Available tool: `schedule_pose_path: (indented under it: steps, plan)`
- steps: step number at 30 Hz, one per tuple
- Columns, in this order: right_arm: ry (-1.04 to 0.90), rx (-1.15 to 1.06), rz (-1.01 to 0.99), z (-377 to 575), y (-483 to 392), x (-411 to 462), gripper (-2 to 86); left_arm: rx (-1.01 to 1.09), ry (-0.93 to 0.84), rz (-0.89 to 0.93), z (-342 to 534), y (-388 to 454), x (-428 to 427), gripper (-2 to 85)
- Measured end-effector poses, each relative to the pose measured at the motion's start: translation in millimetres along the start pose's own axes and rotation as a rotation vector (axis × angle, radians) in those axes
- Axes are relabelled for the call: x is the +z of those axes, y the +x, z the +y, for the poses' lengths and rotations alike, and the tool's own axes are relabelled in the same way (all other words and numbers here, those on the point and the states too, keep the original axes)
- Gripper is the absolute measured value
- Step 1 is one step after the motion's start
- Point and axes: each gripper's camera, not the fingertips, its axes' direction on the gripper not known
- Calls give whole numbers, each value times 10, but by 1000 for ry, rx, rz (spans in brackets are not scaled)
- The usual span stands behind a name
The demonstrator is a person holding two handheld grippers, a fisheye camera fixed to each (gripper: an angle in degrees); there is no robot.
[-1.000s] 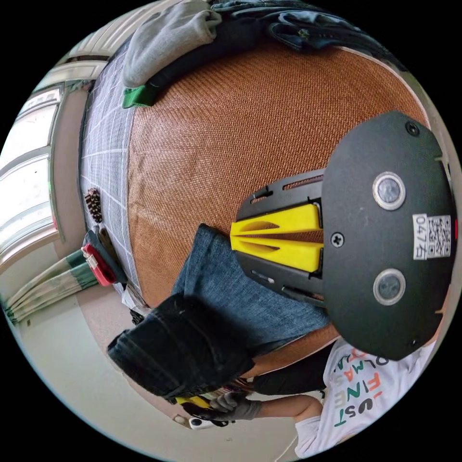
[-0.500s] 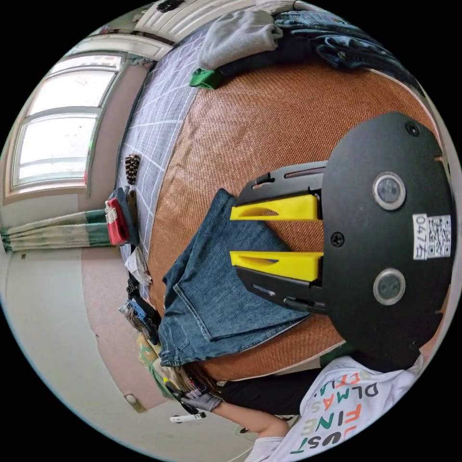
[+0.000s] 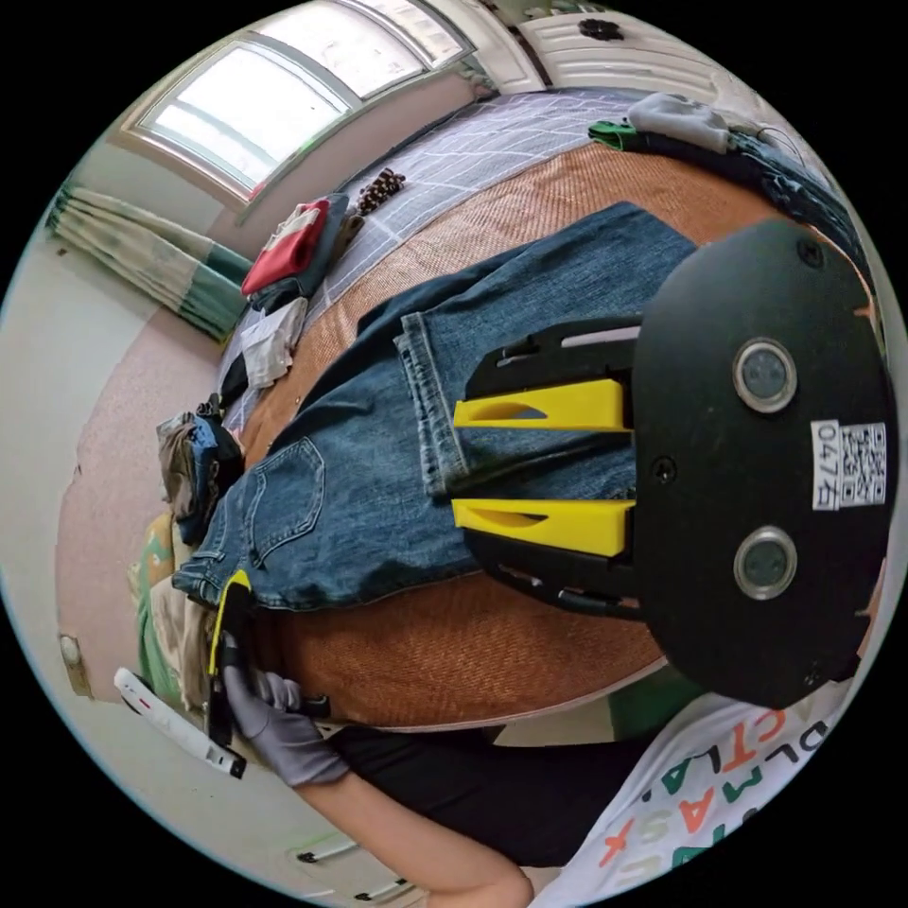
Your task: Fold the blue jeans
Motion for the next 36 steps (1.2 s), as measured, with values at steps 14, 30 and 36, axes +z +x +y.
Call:
schedule_pose_path:
  steps: [14, 30, 36]
  plan:
    - [181, 348, -55, 1782, 1382, -1258, 5, -24, -72, -9, 534, 624, 409, -10]
    - [135, 1399, 184, 8123, 2081, -2306, 1, -24, -45, 49, 1315, 1424, 297, -10]
    - [154, 1403, 254, 8279, 1809, -2573, 0, -23, -39, 33, 1624, 1613, 195, -10]
